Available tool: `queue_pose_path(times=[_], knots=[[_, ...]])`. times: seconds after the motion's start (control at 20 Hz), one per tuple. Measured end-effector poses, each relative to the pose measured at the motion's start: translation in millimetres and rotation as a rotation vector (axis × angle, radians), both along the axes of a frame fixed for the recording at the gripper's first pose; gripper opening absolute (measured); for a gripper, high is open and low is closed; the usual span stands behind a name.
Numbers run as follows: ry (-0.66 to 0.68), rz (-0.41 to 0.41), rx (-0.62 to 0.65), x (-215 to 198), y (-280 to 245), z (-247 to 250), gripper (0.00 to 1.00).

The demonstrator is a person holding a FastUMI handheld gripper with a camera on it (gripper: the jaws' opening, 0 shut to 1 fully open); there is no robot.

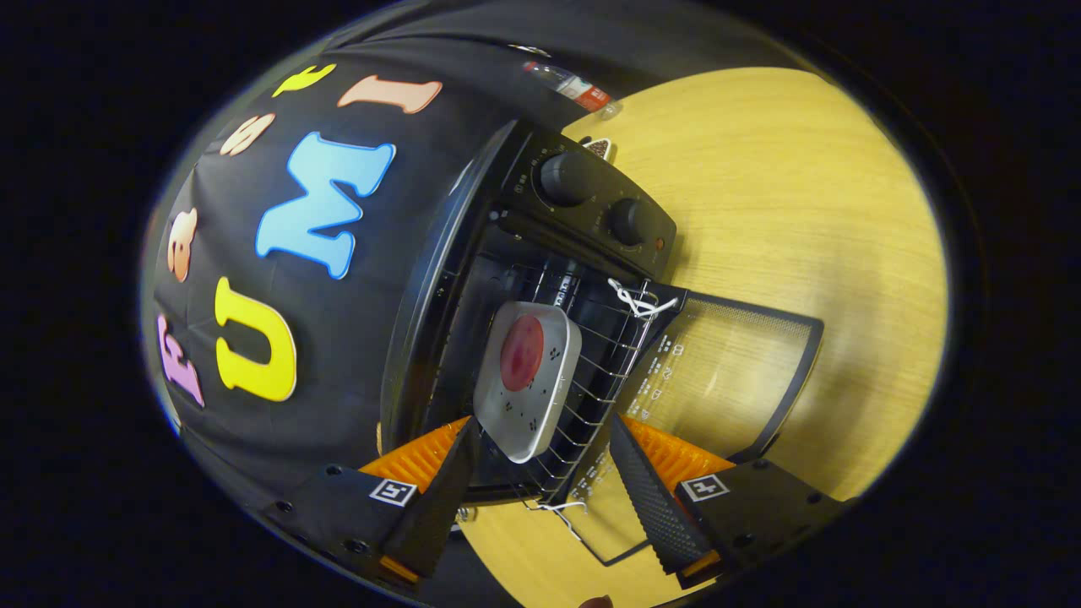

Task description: Open the toaster oven, put the food inside, and close the toaster oven door.

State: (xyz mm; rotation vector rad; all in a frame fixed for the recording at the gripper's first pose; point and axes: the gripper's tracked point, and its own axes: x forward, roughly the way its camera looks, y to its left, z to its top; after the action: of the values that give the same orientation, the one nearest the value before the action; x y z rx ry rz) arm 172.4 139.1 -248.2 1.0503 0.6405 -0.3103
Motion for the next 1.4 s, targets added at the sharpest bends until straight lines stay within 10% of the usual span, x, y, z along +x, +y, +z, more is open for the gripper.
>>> queue_pose_path(times=[0.75,1.4], knots=[[0.128,0.616,-0.581,-113.1,2.5,-33.2,0.98],[0.309,0.811,-0.672,-115.3,-3.9,-94.7,0.98]])
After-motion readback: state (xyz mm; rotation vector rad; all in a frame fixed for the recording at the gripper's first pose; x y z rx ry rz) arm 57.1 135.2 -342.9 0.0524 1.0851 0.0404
